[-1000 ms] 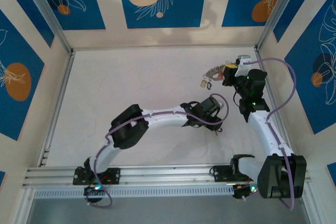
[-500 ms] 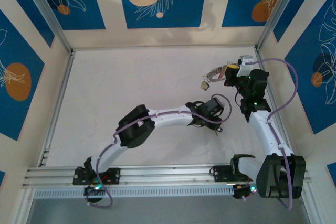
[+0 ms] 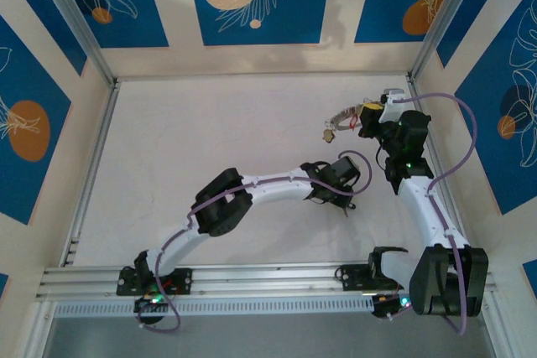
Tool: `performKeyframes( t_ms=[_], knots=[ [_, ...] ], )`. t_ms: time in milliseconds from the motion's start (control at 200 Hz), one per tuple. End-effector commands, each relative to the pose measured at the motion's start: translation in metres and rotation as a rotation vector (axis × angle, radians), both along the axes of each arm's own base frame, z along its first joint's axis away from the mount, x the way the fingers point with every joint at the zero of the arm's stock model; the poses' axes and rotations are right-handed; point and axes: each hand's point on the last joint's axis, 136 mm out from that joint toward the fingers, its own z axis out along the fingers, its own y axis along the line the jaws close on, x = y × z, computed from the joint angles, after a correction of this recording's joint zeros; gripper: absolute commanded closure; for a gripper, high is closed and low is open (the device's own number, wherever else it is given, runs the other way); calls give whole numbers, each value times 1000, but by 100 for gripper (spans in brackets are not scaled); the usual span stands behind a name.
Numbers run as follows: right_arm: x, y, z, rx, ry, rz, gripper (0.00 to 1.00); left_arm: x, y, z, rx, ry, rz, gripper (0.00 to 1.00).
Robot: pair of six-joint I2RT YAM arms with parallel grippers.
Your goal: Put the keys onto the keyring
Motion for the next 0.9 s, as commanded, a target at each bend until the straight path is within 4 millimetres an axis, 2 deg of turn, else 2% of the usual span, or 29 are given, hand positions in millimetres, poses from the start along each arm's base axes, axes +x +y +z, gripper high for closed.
performKeyframes(
  t_ms=[0, 295, 365, 505, 650, 710, 895],
  knots=[
    [2, 0, 22, 5, -77, 13, 100, -10, 5, -16, 53, 56, 9, 74],
    [2, 0, 22, 5, -77, 12, 100, -12, 6, -17, 57, 75, 10, 74],
    [2, 0, 22, 5, -78, 12, 100, -14, 5, -17, 53, 86, 7, 77],
    [2, -1, 22, 4, -77, 11, 100, -15, 6, -16, 52, 90, 3, 91],
    [2, -1, 21, 1, -76, 11, 100, -14, 6, -10, 49, 79, -2, 93],
    [2, -1, 19, 0, -73, 11, 100, -13, 7, -6, 46, 71, -6, 100],
    [1, 0, 18, -6, -73, 15, 100, -10, 11, 8, 17, 41, -22, 100]
  ],
)
